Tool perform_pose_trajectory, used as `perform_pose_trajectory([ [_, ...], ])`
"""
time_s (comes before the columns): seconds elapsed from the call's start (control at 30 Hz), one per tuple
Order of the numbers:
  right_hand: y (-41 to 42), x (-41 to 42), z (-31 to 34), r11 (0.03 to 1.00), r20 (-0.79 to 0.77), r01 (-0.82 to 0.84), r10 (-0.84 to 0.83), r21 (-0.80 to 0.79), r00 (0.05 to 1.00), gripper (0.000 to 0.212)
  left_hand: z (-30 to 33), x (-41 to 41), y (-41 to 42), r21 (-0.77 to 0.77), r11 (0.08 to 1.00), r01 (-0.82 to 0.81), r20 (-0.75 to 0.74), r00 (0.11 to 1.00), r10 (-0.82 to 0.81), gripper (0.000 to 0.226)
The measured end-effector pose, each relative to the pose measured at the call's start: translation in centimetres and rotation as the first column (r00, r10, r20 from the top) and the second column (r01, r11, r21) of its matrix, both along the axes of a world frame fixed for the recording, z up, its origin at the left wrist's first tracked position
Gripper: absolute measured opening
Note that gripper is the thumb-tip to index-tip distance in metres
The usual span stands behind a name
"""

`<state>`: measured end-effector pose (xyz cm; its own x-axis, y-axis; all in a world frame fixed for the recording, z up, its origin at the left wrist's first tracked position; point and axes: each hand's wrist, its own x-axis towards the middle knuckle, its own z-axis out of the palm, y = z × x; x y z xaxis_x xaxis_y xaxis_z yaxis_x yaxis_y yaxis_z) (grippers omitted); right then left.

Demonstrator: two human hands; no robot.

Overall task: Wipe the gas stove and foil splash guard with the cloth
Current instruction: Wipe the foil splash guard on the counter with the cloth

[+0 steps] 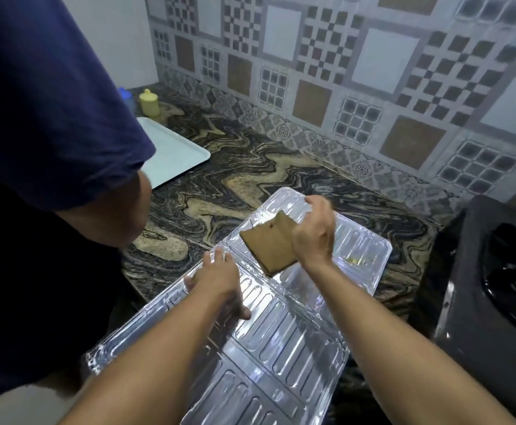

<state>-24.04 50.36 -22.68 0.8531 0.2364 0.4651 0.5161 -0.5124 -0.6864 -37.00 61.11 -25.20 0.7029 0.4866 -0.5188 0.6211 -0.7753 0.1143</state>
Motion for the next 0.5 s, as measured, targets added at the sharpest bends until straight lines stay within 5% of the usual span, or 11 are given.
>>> perform_pose_trajectory([
  [0.1, 1.2, -0.4, -2.4, 0.866, -0.048, -0.277, 0.284, -0.416, 0.958, 0.044, 0.0, 0.0, 0.0, 0.001, 1.000, 0.005, -0.013, 1.000, -0.005, 0.144],
  [0.2, 1.5, 0.5, -5.2, 0.639, -0.267, -0.309, 0.166, -0.704, 0.949, 0.065, -0.2, 0.1, 0.1, 0.007, 1.000, 0.016, -0.024, 1.000, -0.015, 0.146],
  [0.3, 2.4, 0.8, -7.0, 0.481, -0.295, -0.394, 0.269, -0.783, 0.917, 0.065, -0.6, 0.3, 0.3, 0.015, 0.999, 0.028, -0.043, 0.999, -0.028, 0.150],
  [0.4, 4.3, 2.3, -6.9, 0.423, -0.255, -0.437, 0.420, -0.794, 0.871, 0.062, -0.9, 0.5, 0.6, 0.006, 1.000, 0.011, -0.056, 0.998, -0.010, 0.150],
  [0.5, 5.1, 5.4, -6.5, 0.445, -0.253, -0.426, 0.396, -0.788, 0.883, 0.060, -1.3, 0.9, 1.0, 0.001, 1.000, 0.017, -0.055, 0.998, -0.017, 0.150],
])
